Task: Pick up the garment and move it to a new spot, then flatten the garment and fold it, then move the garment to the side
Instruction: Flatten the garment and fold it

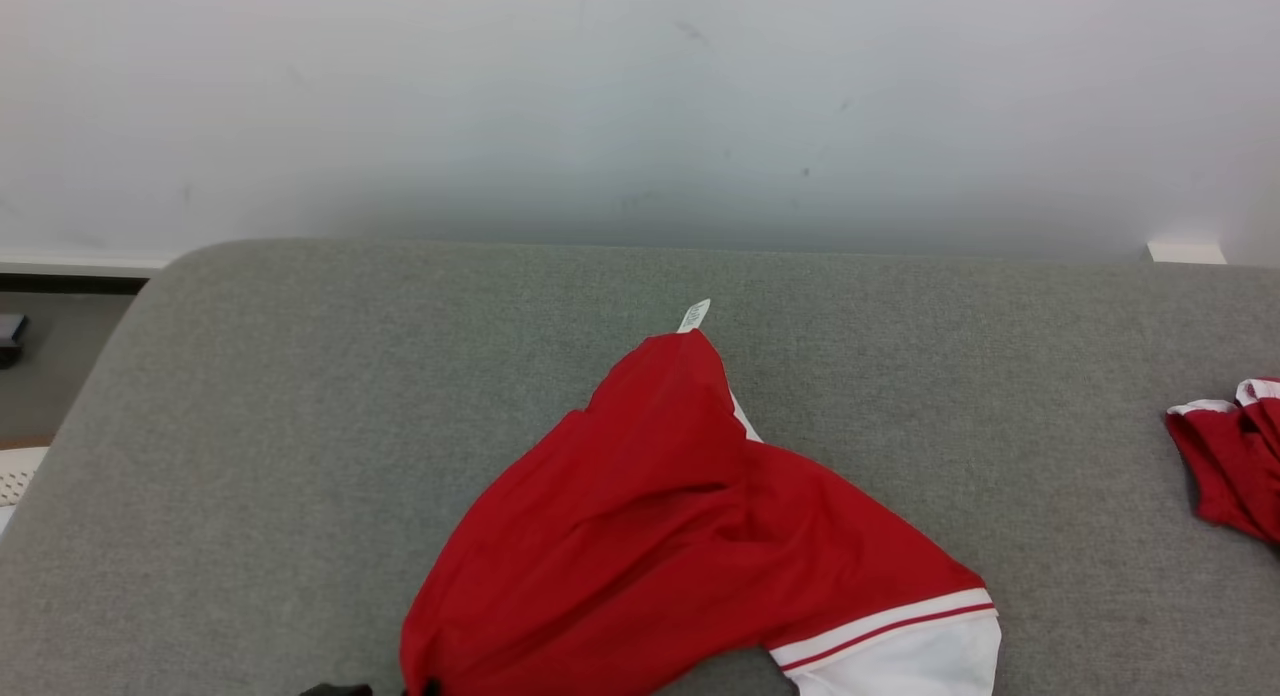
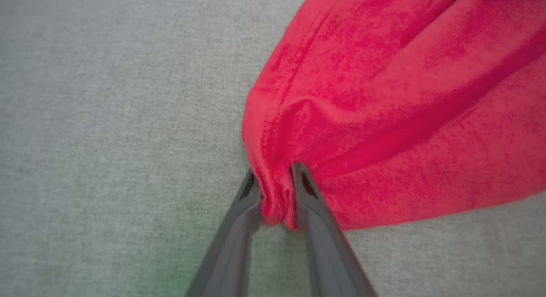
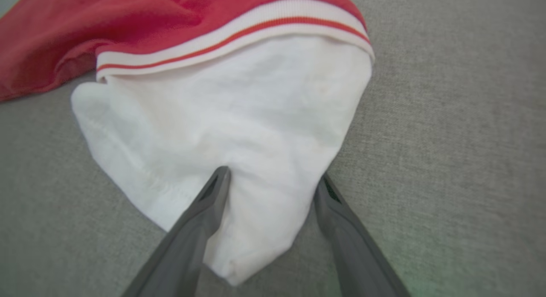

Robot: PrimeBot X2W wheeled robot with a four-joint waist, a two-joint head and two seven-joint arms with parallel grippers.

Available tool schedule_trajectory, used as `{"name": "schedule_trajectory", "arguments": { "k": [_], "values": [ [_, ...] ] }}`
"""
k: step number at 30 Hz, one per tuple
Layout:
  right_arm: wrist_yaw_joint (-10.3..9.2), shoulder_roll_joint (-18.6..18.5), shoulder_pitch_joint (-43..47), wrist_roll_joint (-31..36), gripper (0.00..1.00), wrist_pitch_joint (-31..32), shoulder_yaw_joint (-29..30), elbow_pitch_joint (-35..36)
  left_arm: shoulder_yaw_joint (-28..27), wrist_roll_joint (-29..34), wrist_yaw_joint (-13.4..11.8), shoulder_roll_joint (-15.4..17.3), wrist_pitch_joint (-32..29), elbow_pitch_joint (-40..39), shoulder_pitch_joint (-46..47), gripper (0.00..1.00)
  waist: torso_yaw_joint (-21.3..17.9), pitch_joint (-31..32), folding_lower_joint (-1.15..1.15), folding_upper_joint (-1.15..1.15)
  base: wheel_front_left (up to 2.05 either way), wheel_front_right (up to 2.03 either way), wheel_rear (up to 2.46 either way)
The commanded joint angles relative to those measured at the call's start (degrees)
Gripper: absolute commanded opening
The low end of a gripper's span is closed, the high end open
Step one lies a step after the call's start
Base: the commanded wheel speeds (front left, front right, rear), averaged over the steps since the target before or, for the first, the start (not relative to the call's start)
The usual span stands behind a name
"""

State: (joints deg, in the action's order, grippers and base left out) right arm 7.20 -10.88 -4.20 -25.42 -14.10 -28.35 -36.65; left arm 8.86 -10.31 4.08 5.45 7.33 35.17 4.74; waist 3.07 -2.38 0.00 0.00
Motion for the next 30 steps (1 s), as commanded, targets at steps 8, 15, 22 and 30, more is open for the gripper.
{"name": "schedule_trajectory", "arguments": {
  "k": [8,15,22,30],
  "values": [
    [0.38,-1.15,-1.18,-9.81,0.00,1.43,-5.57,1.85,2.52,-8.07,3.16,-1.64,-5.30,-0.60,-2.05,0.00,0.15,2.64,0.00,0.00,0.00,0.00,0.00],
    [0.27,-7.88,-3.70,-19.43,0.00,1.71,-4.26,11.13,1.51,-20.62,3.42,-1.46,-9.02,-15.03,-2.53,0.00,-0.63,4.59,0.00,0.00,0.00,0.00,0.00],
    [0.27,-17.14,-6.35,-29.73,0.00,3.85,0.49,27.49,-1.11,-37.43,3.46,-1.35,-15.54,-38.21,-3.18,0.00,-2.56,6.00,0.00,0.00,0.00,0.00,0.00],
    [0.27,-24.79,-8.42,-36.62,0.00,6.53,10.45,41.54,-3.60,-46.17,-1.27,-2.05,-19.22,-56.30,1.16,0.00,-4.55,7.01,0.00,0.00,0.00,0.00,0.00]
  ]
}}
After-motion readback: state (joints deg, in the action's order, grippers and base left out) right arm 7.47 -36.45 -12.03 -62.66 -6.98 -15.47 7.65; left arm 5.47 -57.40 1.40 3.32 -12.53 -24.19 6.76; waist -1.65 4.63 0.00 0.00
